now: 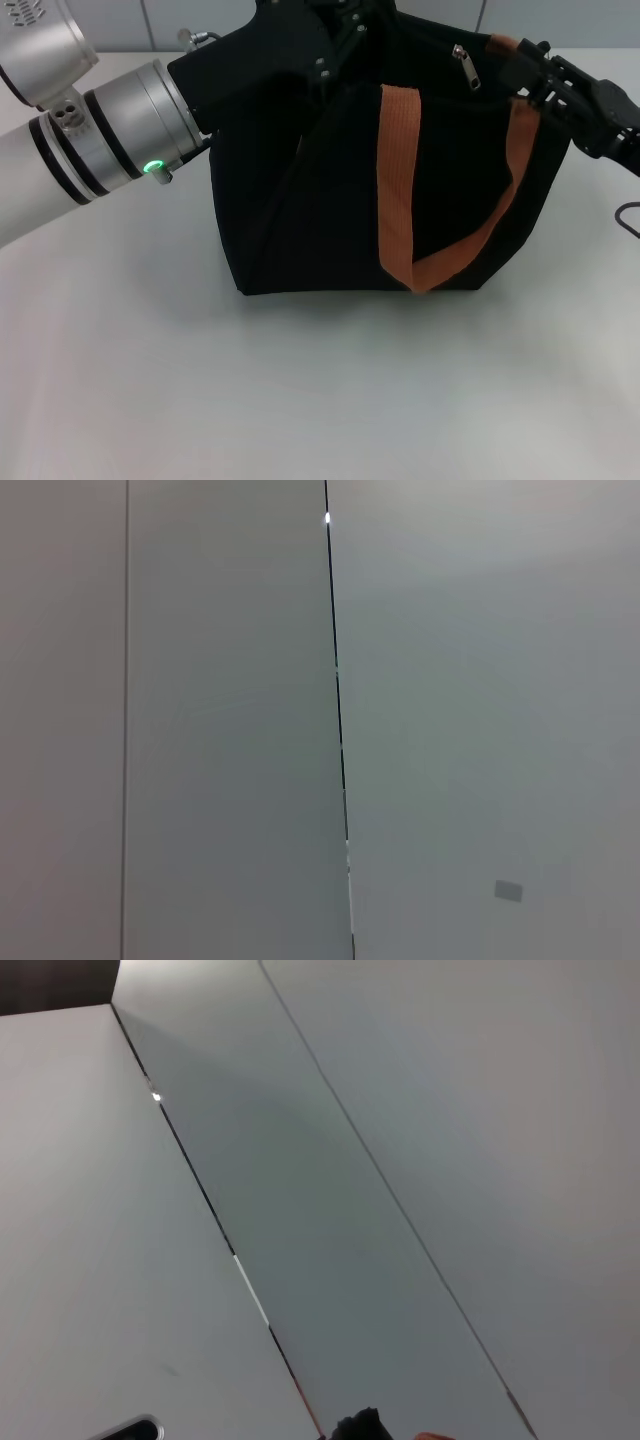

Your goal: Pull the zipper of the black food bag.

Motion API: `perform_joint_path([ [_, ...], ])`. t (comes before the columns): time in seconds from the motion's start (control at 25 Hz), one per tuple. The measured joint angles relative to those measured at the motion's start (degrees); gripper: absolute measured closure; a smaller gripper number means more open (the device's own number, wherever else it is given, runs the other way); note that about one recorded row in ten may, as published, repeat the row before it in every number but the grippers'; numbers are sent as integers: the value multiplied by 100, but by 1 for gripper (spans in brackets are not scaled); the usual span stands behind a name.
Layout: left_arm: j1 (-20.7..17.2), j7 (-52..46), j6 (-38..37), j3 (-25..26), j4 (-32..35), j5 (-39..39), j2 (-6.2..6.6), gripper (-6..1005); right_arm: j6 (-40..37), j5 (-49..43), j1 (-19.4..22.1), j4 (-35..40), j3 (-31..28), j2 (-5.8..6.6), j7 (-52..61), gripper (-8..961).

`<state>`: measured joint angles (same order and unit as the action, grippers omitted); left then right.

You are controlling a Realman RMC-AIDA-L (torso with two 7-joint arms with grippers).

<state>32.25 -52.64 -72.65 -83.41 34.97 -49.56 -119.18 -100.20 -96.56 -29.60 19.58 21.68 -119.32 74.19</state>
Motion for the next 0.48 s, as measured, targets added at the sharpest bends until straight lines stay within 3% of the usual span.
perform_joint_path([
  [0.16,0,0,-2,0,0,0,0,867,71,-8,-59,-20,55,-2,64,413],
  [0.48,6,0,-2,0,0,0,0,865,461,-28,-129,-25,67,-3,261,410],
])
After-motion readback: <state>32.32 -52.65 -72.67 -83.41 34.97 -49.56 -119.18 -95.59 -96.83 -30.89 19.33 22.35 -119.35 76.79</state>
